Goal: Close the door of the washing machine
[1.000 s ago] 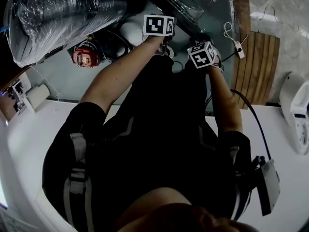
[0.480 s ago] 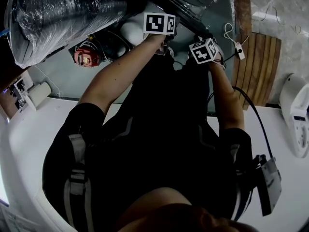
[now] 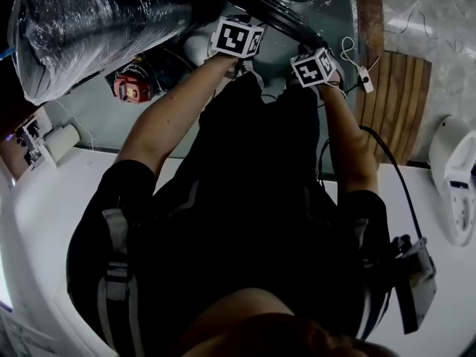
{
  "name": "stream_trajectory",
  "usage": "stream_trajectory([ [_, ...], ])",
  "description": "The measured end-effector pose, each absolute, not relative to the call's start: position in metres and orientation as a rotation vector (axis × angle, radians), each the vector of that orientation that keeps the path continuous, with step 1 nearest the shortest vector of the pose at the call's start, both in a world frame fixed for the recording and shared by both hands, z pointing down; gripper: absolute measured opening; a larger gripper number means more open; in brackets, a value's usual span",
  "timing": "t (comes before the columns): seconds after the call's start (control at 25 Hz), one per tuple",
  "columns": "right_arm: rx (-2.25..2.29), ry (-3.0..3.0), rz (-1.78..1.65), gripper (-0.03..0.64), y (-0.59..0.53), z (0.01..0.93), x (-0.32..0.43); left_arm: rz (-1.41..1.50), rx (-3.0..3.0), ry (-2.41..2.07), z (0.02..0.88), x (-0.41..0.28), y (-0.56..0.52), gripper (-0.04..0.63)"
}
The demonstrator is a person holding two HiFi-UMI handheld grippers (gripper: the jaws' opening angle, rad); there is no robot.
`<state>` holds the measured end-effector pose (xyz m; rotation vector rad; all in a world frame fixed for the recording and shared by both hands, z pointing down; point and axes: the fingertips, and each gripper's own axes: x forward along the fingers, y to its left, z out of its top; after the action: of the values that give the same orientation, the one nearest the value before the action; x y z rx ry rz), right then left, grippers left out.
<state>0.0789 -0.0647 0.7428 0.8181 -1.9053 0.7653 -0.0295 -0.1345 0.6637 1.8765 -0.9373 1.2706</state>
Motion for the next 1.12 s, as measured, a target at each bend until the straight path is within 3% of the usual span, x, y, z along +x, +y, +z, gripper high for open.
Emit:
stream_trajectory([
  [0.24, 0.778, -1.932, 0.757, 0.086, -0.075, 0.745, 0.093, 1.492, 2.013, -0.945, 0.653, -0.044, -0.153, 0.181],
  [0.4, 0.755, -1.942, 0.730, 0.086, -0.085, 0.744, 0.098, 1.867, 2.192, -0.783, 0.650, -0.049, -0.168, 0.181],
  [0.56, 0.755, -1.944, 0.685, 0.087, -0.095, 0.744, 0.100, 2.047, 2.319, -0.605, 0.657, -0.045, -0.174, 0.181],
  [1.12, 0.951, -1.889, 0.701, 0.103, -0.155, 0.740, 0.132, 2.098, 2.448, -0.473, 0.669, -0.026, -0.212, 0.141],
])
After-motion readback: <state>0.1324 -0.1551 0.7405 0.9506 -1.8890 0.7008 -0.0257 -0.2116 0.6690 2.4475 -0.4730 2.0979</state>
